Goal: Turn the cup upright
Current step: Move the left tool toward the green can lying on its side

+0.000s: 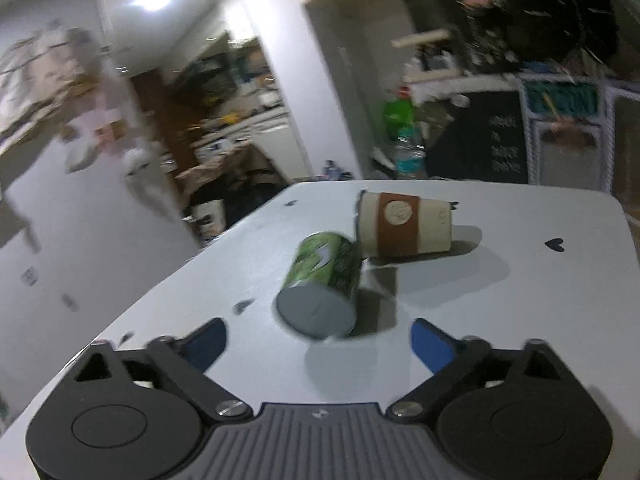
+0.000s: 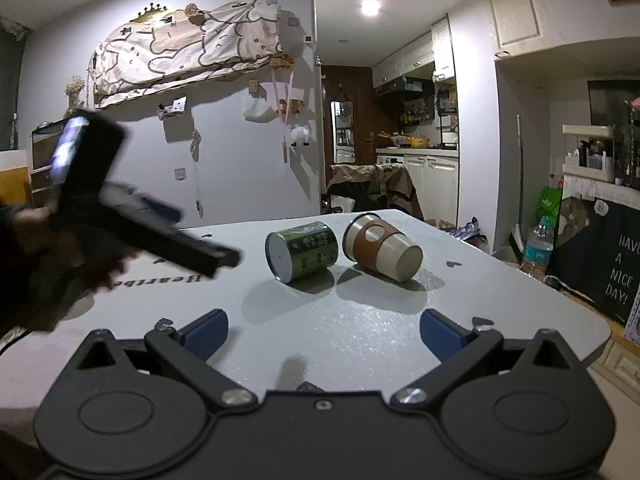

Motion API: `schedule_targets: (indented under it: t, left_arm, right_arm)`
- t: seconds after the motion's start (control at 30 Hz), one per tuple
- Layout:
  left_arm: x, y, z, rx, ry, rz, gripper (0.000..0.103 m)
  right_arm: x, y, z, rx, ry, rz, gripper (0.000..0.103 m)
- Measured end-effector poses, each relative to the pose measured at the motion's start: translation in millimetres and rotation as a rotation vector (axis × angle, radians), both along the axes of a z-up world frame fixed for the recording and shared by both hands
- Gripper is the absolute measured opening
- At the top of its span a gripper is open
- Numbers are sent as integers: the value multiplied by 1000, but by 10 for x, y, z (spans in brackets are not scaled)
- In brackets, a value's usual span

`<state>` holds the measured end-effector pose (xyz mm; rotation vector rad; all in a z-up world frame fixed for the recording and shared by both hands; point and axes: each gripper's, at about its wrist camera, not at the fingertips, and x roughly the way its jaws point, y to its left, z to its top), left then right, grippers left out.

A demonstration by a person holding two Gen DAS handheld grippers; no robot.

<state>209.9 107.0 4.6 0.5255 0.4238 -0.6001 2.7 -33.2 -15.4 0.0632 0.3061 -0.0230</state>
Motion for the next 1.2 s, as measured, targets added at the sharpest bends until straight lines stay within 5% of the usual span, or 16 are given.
schedule_targets:
  t: [0.43, 0.63, 1.2]
  left_arm:
    - [785, -524, -387, 86, 54, 8, 90]
    - [893, -439, -428, 70, 55, 79, 76]
    - [-265, 513, -265, 35, 177, 187, 76]
  right_arm:
    - [42, -140, -93, 7, 31, 12, 103]
    - [57, -154, -136, 7, 40, 17, 103]
    - [117, 65, -94, 1, 34, 93, 103]
